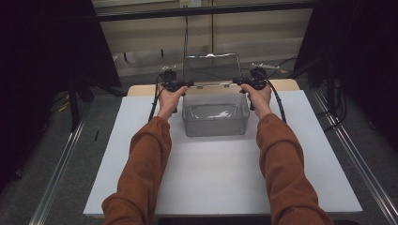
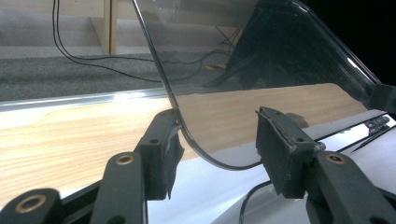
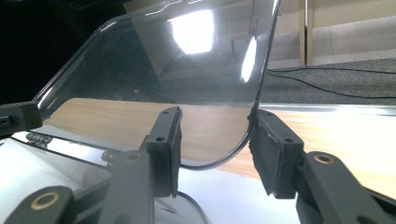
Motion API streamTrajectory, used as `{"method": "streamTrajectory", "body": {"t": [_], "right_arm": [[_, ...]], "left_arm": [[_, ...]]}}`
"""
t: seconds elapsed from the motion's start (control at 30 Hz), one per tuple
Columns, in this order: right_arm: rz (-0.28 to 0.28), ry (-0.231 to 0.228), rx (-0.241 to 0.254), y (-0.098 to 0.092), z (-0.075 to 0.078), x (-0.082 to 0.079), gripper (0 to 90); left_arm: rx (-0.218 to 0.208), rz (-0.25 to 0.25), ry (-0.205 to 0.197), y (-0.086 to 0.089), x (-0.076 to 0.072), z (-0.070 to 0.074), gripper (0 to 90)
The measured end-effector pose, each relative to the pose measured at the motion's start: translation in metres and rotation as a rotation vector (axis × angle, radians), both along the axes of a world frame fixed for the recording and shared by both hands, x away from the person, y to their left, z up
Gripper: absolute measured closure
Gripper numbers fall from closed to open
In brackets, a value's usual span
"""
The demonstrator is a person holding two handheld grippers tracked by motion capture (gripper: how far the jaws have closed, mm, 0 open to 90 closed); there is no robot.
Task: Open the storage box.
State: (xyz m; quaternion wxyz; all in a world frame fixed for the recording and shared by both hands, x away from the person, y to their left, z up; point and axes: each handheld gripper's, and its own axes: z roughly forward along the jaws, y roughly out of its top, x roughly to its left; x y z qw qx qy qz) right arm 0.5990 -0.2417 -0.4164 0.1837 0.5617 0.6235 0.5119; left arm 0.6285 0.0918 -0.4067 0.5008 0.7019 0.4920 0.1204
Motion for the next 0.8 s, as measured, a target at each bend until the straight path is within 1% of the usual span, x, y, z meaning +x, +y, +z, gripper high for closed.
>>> {"method": "streamTrajectory", "body": {"t": [0.1, 0.2, 0.27, 0.3, 0.33, 0.37, 0.4, 0.43, 0.47, 0.5, 0.53, 0.57, 0.6, 0.63, 0.7, 0.73, 0.8], "right_arm": [[-0.005, 0.000, 0.004, 0.001, -0.001, 0.000, 52.1], [-0.004, -0.003, 0.007, 0.002, -0.002, 0.001, 49.9], [-0.010, 0.009, 0.027, 0.002, -0.003, 0.001, 46.5], [-0.019, 0.011, 0.030, 0.002, -0.004, 0.001, 44.6], [-0.024, 0.007, 0.022, 0.002, -0.004, 0.001, 44.1], [-0.023, -0.005, -0.005, 0.002, -0.004, 0.001, 44.2], [-0.023, -0.007, -0.023, 0.002, -0.003, 0.001, 43.7], [-0.016, -0.006, -0.030, 0.003, -0.003, 0.001, 50.4], [0.004, -0.019, -0.012, 0.004, -0.003, 0.000, 50.0], [0.016, -0.021, -0.011, 0.007, -0.001, 0.000, 49.1], [0.000, -0.023, -0.040, 0.009, -0.001, -0.001, 46.8], [-0.030, -0.029, -0.088, 0.012, -0.001, -0.001, 41.7], [-0.032, -0.029, -0.086, 0.012, -0.002, -0.001, 40.4], [-0.033, -0.033, -0.076, 0.011, -0.001, -0.001, 39.6], [-0.044, -0.043, -0.095, 0.009, 0.000, -0.003, 36.4], [-0.039, -0.042, -0.088, 0.008, 0.001, -0.003, 35.2], [-0.035, -0.050, -0.096, 0.006, 0.003, -0.004, 33.1]], "left_arm": [[-0.005, 0.000, 0.006, 0.000, 0.000, 0.000, 49.2], [0.001, 0.013, -0.001, 0.000, 0.000, -0.001, 46.9], [0.022, 0.013, -0.006, -0.001, 0.000, 0.000, 45.5], [0.026, 0.012, -0.011, -0.001, 0.000, 0.000, 45.1], [0.029, 0.009, -0.011, 0.000, -0.001, 0.000, 45.1], [0.034, 0.004, -0.010, 0.000, -0.001, 0.000, 45.1], [0.028, -0.007, -0.008, 0.000, -0.001, -0.001, 45.2], [0.004, -0.015, -0.016, -0.001, -0.001, -0.002, 48.9], [0.023, -0.018, -0.011, -0.004, -0.002, -0.003, 47.4], [0.026, -0.011, -0.027, -0.006, -0.003, -0.004, 44.9], [0.033, 0.001, -0.033, -0.009, -0.003, -0.004, 43.3], [0.038, 0.009, -0.039, -0.010, -0.003, -0.005, 41.3], [0.046, 0.015, -0.044, -0.010, -0.003, -0.005, 38.8], [0.050, 0.015, -0.050, -0.008, -0.003, -0.004, 34.3], [0.032, 0.013, -0.062, -0.002, -0.002, -0.004, 30.5], [0.030, 0.015, -0.065, 0.000, -0.001, -0.004, 28.5], [0.024, 0.020, -0.079, 0.004, -0.001, -0.001, 25.1]]}}
